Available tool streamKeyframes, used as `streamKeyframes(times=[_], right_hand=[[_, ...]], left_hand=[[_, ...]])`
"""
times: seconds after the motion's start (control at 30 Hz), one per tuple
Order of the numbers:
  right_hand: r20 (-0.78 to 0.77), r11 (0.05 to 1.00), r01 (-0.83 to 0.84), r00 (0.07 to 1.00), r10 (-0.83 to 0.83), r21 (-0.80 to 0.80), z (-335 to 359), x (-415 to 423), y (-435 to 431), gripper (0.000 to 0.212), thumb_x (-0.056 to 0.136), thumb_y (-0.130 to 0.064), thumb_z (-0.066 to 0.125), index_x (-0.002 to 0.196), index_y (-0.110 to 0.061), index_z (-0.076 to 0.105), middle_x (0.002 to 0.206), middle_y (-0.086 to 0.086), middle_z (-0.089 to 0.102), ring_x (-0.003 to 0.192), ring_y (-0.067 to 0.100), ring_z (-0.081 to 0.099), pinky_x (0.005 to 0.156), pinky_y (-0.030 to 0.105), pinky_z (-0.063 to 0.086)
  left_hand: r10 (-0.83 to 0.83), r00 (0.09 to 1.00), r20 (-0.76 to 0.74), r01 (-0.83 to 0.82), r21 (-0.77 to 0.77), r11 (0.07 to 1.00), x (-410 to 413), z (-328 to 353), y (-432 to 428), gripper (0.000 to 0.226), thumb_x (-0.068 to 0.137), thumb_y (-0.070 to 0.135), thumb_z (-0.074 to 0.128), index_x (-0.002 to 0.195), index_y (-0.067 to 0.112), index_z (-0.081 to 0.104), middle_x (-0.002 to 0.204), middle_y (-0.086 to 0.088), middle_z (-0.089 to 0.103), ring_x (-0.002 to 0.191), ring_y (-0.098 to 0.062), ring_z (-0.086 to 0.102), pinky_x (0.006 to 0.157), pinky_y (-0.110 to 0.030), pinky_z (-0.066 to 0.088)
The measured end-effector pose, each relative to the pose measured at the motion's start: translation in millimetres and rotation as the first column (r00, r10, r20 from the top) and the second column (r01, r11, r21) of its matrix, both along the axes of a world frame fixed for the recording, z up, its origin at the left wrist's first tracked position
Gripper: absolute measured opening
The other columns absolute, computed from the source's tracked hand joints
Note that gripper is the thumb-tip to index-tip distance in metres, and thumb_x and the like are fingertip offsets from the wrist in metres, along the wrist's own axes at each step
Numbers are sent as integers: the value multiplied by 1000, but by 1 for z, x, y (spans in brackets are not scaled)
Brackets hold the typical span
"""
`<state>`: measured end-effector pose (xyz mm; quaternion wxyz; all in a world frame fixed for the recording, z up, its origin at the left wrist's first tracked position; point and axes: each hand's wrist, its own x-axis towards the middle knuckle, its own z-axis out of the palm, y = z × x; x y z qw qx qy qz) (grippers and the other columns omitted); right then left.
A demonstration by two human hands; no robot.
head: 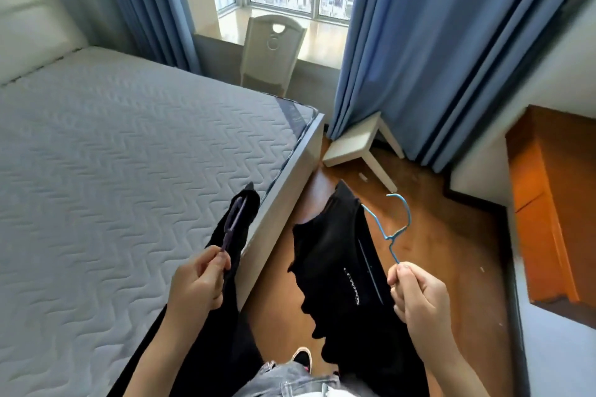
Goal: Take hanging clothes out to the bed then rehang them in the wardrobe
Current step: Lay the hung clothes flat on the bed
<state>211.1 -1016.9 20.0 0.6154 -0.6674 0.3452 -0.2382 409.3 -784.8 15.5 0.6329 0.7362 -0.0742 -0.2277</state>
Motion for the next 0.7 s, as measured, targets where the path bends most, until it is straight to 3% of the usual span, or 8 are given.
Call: streamKeyframes(times=[0.3,0.5,0.7], right_hand=[[24,986,158,987,-160,45,-1,127,-181,33,97,-4,41,64,3,42,54,4,19,50,13,17,45,24,14],[50,985,138,988,-144,109,-7,231,-320,35,94,-1,42,61,-8,46,50,-5,21,46,12,17,45,21,15],[90,977,145,983,-160,153,6,333,-432,33,93,1,41,62,-8,45,47,-9,24,43,9,18,43,18,14]], left_hand=[[-123,987,106,123,4,992,136,8,-219,31,100,7,46,71,1,52,47,3,29,38,-11,24,40,-16,22],[-62,992,114,64,-15,998,224,3,-360,29,98,8,46,71,0,52,44,8,29,38,-9,23,40,-16,23],[-32,987,158,37,-27,999,319,21,-462,31,100,5,44,70,2,53,46,6,29,41,-11,24,42,-19,22]])
